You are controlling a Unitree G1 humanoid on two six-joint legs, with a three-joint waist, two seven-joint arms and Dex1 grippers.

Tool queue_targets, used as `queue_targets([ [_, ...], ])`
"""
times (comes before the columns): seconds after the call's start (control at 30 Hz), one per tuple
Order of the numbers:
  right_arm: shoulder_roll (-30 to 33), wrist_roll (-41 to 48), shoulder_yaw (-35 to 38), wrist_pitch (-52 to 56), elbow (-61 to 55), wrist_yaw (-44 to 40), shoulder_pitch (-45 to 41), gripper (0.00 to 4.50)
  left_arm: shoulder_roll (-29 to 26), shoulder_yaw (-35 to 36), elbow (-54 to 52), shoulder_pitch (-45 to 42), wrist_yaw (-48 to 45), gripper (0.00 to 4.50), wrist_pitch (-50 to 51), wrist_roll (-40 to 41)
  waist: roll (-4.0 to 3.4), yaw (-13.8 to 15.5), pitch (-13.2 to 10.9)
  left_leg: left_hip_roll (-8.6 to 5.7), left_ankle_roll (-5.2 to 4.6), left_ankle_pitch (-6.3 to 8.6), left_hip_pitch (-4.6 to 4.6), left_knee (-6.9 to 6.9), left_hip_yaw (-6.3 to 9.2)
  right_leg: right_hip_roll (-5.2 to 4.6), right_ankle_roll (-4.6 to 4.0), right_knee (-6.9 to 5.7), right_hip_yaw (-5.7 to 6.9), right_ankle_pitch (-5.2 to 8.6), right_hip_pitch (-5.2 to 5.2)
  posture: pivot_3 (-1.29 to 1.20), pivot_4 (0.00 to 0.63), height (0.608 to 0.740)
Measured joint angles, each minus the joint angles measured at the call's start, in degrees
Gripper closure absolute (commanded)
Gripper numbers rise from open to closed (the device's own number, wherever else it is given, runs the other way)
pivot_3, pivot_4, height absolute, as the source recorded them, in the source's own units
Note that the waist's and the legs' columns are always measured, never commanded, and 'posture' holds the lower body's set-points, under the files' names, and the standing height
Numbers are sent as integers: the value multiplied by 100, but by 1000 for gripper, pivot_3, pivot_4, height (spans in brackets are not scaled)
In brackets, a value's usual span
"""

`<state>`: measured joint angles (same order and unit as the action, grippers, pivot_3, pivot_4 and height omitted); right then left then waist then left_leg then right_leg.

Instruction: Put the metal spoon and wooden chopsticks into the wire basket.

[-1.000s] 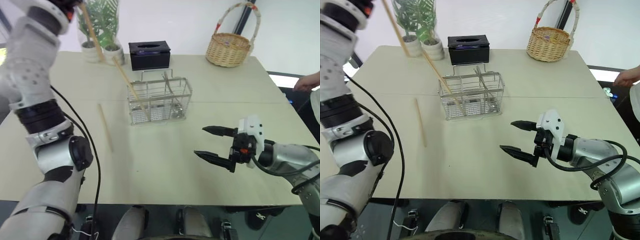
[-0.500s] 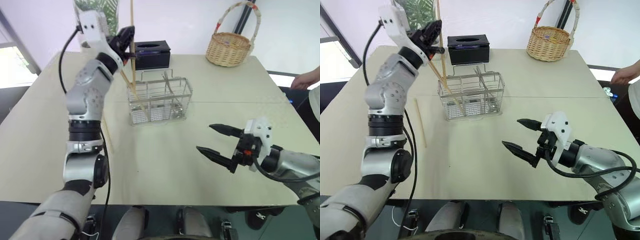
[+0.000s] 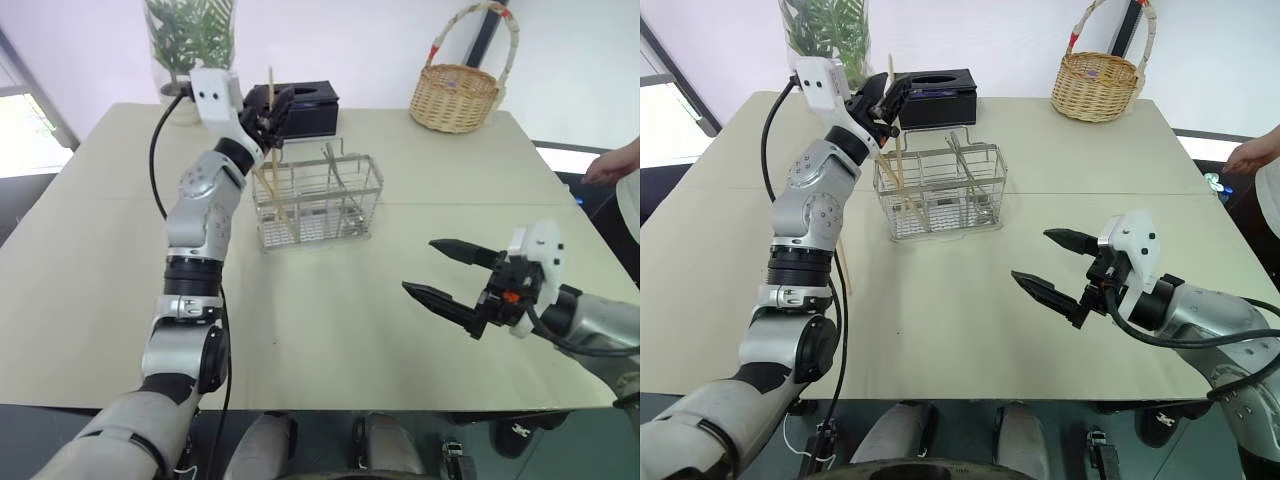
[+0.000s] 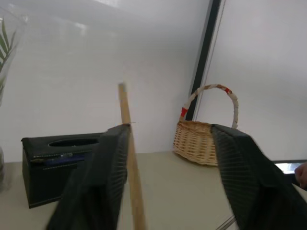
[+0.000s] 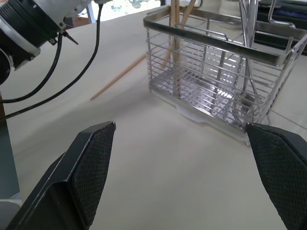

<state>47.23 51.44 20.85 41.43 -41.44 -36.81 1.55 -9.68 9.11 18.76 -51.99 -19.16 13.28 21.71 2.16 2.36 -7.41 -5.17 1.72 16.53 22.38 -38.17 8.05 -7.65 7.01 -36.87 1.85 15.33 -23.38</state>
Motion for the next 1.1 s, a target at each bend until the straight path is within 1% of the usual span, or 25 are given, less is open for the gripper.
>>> queue_targets([
  [0.03, 25, 51, 1, 17, 2, 3, -72, 0, 1, 1, -66, 10, 7, 58, 15, 2, 0, 0, 0, 0, 0, 0, 0, 0, 1, 0, 0, 0, 0, 0, 0, 0, 150, 650],
  [0.17, 105, 169, -11, 64, 5, 5, -266, 0, 2, 8, -329, 43, 62, 58, 93, 20, 0, 0, 0, 0, -1, 1, 0, 1, 0, 0, 0, 0, 0, 0, 0, 0, 150, 650],
  [0.33, 84, 90, -343, -4, 177, -58, -672, 0, -85, 81, -896, 137, 261, 58, 666, 152, 0, -9, 0, 0, -1, 1, 0, 1, 0, 1, 0, 0, 1, 0, -1, 0, 150, 650],
  [0.47, 45, -56, -595, -91, 427, -207, -866, 0, -417, 179, -1577, 151, 437, 58, 1313, 318, -2, -13, -1, 1, -1, 1, -2, 2, 1, 3, 0, -2, 1, 0, -2, 0, 150, 650],
  [0.57, 45, -150, -756, -164, 559, -366, -971, 0, -800, 409, -2190, 146, 582, 58, 2003, 638, -4, -18, -3, 1, -1, 1, -2, 3, 1, 6, 0, -4, 0, 0, -4, 0, 150, 650],
  [0.7, 47, -188, -826, -216, 648, -522, -1138, 0, -1550, 1184, -2714, -126, 773, 58, 3043, 1477, -13, -24, -10, 1, -1, 1, -4, 5, 3, 9, 1, -7, 1, 0, -7, 0, 150, 650],
  [0.8, 46, -190, -852, -250, 681, -558, -1200, 0, -2287, 2154, -2802, -298, 877, 58, 3935, 2529, -26, -43, -17, 1, -1, 1, -10, 11, 3, 12, 1, -11, 0, 1, -8, 0, 150, 650],
  [0.9, 1, -267, -877, -309, 687, -581, -1237, 0, -2992, 3049, -2744, -172, 898, 58, 4817, 3674, -26, -36, -18, 1, -1, 1, -13, 12, 6, 14, 1, -14, -1, 2, -6, 0, 150, 650],
  [1.0, -104, -329, -932, -352, 693, -580, -1291, 0, -3387, 3536, -2654, 418, 897, 58, 5350, 4315, -29, -3, -19, -3, 0, 2, -36, 11, 7, 11, -1, -14, -1, 3, -3, 0, 150, 650],
  [1.07, -129, -371, -953, -417, 695, -588, -1308, 0, -3570, 3619, -2681, 1207, 862, 58, 5504, 4332, -31, -3, -20, -3, 1, 2, -47, 11, 3, 5, -6, -14, -9, 6, 5, 0, 150, 650],
  [1.1, -132, -395, -960, -432, 697, -596, -1313, 0, -3570, 3587, -2675, 1469, 865, 58, 5540, 4294, -26, 4, -23, -2, 2, 3, -44, 11, 5, 4, -16, -14, -11, 11, 4, 0, 150, 650],
])
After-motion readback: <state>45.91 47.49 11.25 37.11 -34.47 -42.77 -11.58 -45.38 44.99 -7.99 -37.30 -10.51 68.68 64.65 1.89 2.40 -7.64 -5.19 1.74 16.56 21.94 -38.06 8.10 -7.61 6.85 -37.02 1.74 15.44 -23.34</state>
